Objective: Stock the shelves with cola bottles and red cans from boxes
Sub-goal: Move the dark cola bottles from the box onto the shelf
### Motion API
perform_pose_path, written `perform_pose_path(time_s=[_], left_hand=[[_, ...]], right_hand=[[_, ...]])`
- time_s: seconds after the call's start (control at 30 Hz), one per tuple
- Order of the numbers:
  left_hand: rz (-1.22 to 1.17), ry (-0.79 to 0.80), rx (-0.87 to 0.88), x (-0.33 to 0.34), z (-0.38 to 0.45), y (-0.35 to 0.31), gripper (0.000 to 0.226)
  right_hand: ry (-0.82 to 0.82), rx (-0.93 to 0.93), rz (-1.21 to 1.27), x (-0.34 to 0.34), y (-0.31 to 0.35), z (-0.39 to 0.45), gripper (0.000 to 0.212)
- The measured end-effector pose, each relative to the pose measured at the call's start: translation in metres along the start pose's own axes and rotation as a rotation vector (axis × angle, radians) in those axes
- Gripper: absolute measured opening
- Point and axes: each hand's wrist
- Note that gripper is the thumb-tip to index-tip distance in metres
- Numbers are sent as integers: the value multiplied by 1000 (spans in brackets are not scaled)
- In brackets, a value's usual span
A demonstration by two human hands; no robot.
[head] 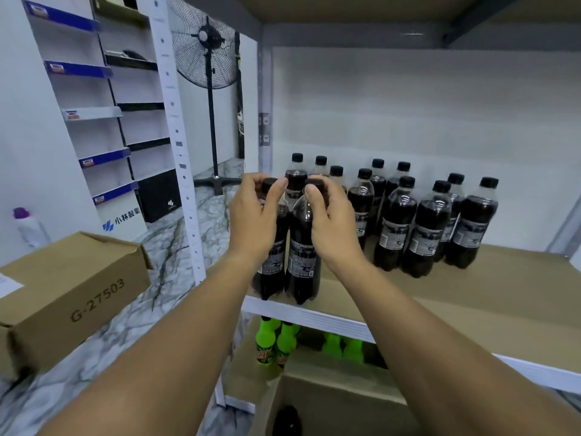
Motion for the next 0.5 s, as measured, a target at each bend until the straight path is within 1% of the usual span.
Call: perform_pose_path(time_s=[0.13, 0.3, 0.4, 0.5], left_hand=[[10, -27, -11, 9, 19, 37, 29], [12, -72, -3, 27, 41, 66, 31], [14, -84, 11, 34, 57, 84, 27], [-1, -76, 27, 39, 74, 99, 25]], right_hand=[[-15, 17, -21, 24, -32, 15, 31], [-142, -12, -69, 49, -67, 40, 33], [-208, -46, -96, 62, -84, 56, 36], [-215, -38, -96, 70, -99, 74, 36]])
Point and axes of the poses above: each hand's wrist, its own z-axis towards the middle knuckle, its own x-axis out of the palm, y = z × x, and after that the axes turned 9 degrees about y, right-handed
